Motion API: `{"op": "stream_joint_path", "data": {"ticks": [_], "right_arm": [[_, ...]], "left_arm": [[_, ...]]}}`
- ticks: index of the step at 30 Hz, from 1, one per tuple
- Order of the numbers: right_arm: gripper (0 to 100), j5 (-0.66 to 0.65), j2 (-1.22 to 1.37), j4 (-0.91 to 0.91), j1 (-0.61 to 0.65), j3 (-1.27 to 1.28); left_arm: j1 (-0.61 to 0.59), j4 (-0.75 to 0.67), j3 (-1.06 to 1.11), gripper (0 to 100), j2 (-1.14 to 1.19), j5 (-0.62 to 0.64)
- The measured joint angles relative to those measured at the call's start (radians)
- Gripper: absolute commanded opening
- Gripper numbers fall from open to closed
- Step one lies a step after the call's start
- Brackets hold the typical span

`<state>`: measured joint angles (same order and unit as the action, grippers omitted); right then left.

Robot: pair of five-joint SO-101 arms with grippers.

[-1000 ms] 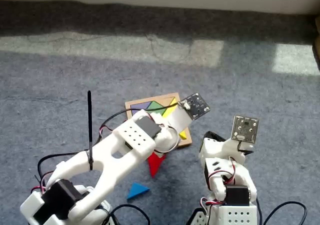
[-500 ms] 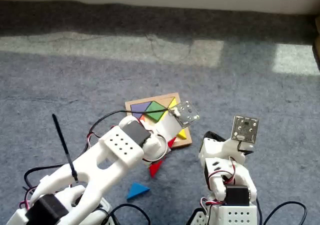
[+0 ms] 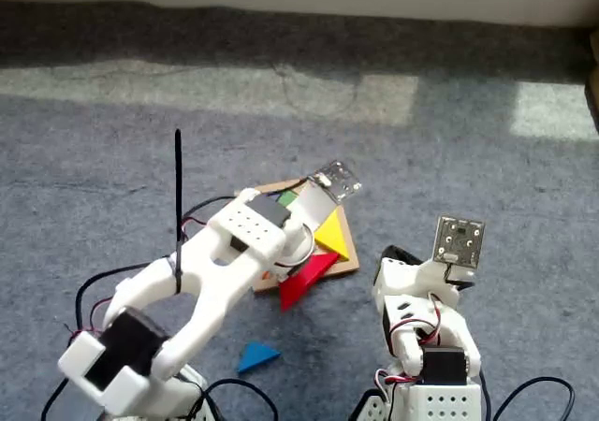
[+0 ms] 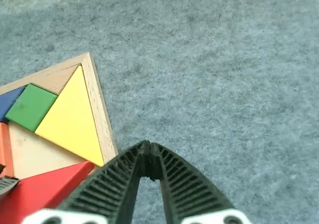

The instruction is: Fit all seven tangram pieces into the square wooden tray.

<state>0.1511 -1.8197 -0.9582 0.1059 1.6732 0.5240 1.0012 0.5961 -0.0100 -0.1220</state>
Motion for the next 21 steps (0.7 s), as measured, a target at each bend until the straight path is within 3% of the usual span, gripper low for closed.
{"op": "stream_joint_path", "data": {"ticks": [9,21], "right_arm": [[0.5,0.0,0.0,0.0,0.0,0.0],[0.5,0.0,0.0,0.0,0.0,0.0]], "left_arm": [[0.006,0.038,-0.186,7,0.146,0.002],[0.037,0.213,-0.201,5,-0.114,0.002]]}}
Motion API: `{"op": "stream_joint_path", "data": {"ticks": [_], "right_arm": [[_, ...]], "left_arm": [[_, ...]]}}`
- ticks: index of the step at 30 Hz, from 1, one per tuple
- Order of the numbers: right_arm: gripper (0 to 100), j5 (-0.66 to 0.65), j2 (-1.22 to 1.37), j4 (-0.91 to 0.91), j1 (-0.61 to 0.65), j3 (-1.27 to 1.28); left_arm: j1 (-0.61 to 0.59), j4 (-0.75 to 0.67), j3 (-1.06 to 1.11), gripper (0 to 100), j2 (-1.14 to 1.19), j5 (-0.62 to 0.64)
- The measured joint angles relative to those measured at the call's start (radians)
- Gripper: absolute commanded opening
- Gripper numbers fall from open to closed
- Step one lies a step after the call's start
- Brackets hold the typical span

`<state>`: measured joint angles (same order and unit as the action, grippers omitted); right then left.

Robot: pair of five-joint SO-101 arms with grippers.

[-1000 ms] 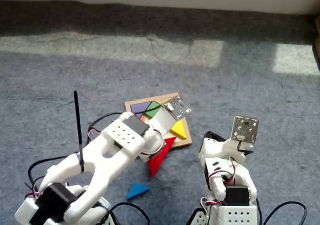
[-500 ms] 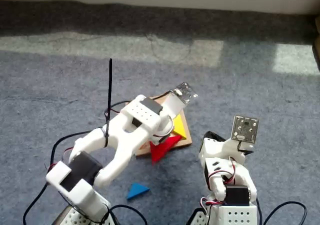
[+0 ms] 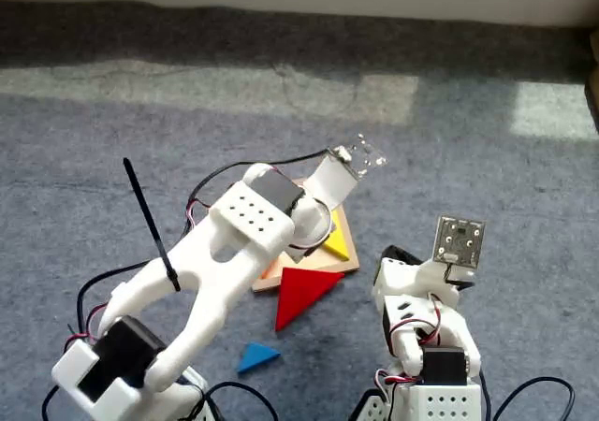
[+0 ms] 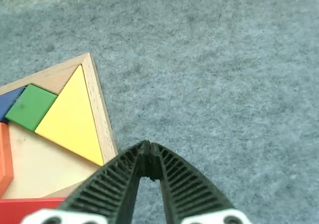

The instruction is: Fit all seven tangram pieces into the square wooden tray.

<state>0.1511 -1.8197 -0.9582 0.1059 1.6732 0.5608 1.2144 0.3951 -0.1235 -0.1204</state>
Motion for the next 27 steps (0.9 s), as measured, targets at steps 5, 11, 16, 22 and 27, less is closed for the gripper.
{"op": "stream_joint_path", "data": {"ticks": [5,11,16,22,27], "right_arm": [[0.5,0.0,0.0,0.0,0.0,0.0],[0.5,0.0,0.0,0.0,0.0,0.0],[0.5,0.0,0.0,0.0,0.0,0.0],[0.5,0.0,0.0,0.0,0.0,0.0],[0.5,0.0,0.0,0.0,0.0,0.0]], "left_arm": [[0.077,0.0,0.124,5,-0.048,0.0],[0.181,0.0,0.261,5,-0.14,0.106],[0.193,-0.043,0.336,5,-0.161,0.184],[0.21,-0.13,0.428,5,-0.161,0.199],[0.233,-0.14,0.434,8,-0.161,0.293]]}}
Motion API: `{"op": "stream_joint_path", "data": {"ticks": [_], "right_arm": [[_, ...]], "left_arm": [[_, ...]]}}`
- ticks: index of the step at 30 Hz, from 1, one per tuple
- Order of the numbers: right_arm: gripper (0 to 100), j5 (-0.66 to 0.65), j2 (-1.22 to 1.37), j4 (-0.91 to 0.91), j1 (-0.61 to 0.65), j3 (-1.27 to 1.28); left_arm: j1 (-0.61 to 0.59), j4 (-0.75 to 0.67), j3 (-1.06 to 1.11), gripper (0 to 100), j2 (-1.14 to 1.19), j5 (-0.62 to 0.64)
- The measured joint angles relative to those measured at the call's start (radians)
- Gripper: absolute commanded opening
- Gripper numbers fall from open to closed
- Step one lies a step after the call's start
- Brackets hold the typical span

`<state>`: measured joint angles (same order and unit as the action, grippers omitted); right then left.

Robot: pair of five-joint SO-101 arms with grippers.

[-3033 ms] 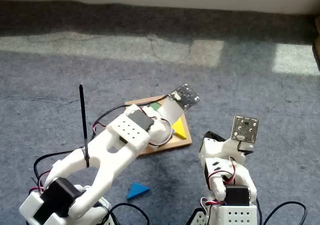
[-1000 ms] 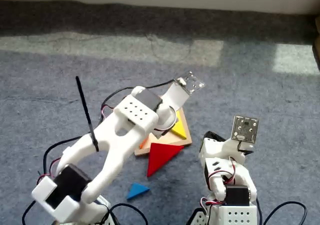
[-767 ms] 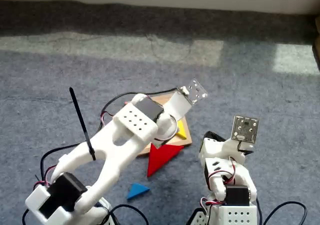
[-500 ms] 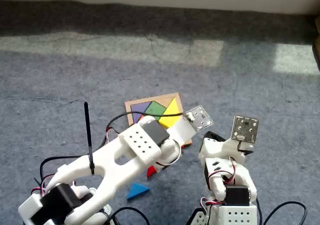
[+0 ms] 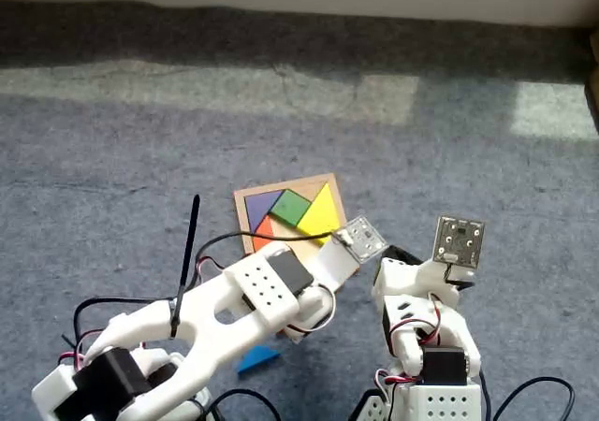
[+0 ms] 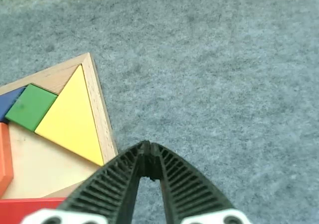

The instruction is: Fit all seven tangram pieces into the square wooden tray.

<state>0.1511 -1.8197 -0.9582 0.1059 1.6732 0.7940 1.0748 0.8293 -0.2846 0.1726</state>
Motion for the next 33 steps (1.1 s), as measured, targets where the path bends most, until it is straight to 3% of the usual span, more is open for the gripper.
{"op": "stream_joint_path", "data": {"ticks": [6,33], "right_arm": [[0.5,0.0,0.0,0.0,0.0,0.0],[0.5,0.0,0.0,0.0,0.0,0.0]], "left_arm": [[-0.003,0.0,0.0,19,0.0,0.057],[-0.106,-0.092,0.044,20,0.0,-0.003]]}}
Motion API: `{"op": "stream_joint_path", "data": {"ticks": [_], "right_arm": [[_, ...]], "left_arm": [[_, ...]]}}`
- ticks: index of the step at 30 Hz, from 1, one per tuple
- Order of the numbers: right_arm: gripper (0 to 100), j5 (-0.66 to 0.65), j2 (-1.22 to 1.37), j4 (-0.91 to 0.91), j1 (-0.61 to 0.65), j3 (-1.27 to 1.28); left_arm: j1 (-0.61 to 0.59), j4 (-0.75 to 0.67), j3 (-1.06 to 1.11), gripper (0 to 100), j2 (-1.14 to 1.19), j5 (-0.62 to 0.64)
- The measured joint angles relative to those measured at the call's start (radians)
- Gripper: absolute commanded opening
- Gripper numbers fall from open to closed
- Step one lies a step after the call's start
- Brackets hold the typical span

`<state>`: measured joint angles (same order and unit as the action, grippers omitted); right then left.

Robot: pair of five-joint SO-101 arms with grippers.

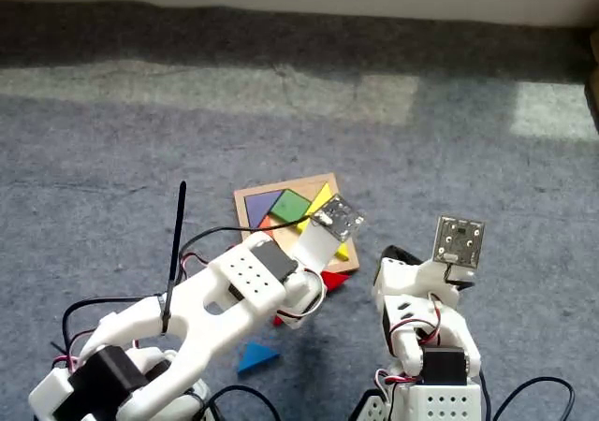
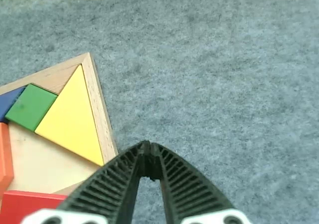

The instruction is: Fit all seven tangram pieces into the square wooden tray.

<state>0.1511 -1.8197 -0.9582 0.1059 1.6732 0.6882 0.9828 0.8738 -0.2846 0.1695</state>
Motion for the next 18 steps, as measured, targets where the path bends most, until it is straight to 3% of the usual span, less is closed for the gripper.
{"op": "stream_joint_path", "data": {"ticks": [9,18], "right_arm": [[0.5,0.0,0.0,0.0,0.0,0.0],[0.5,0.0,0.0,0.0,0.0,0.0]], "left_arm": [[-0.106,-0.002,-0.066,20,0.0,-0.005],[-0.109,-0.002,-0.112,20,0.0,-0.068]]}}
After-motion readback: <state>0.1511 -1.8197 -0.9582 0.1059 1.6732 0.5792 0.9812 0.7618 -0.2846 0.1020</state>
